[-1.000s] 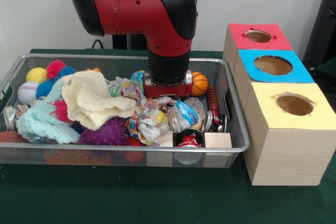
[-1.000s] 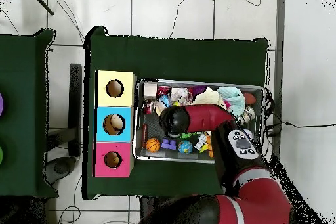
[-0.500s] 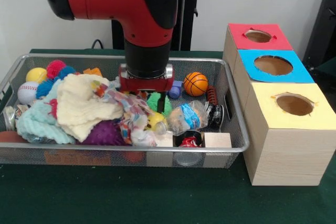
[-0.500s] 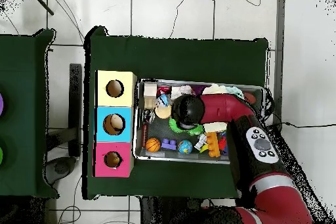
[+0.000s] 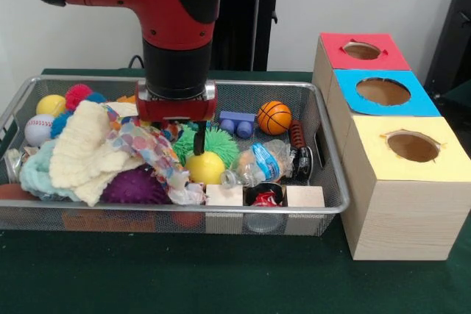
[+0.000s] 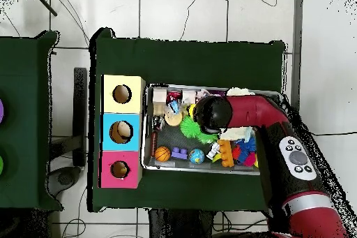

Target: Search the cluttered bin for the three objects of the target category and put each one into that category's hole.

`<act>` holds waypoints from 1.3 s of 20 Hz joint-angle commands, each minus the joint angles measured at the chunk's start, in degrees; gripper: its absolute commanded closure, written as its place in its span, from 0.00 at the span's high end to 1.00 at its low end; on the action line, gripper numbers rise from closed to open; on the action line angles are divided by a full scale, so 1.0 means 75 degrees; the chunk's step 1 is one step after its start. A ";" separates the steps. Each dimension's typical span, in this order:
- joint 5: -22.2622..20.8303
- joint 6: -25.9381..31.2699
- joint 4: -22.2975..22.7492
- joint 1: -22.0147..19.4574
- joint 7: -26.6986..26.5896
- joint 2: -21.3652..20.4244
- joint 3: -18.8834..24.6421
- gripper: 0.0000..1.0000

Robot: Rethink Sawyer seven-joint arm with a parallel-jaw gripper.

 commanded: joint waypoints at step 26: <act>0.0804 0.0877 0.2934 0.0428 -0.0413 -0.2550 0.0275 1.00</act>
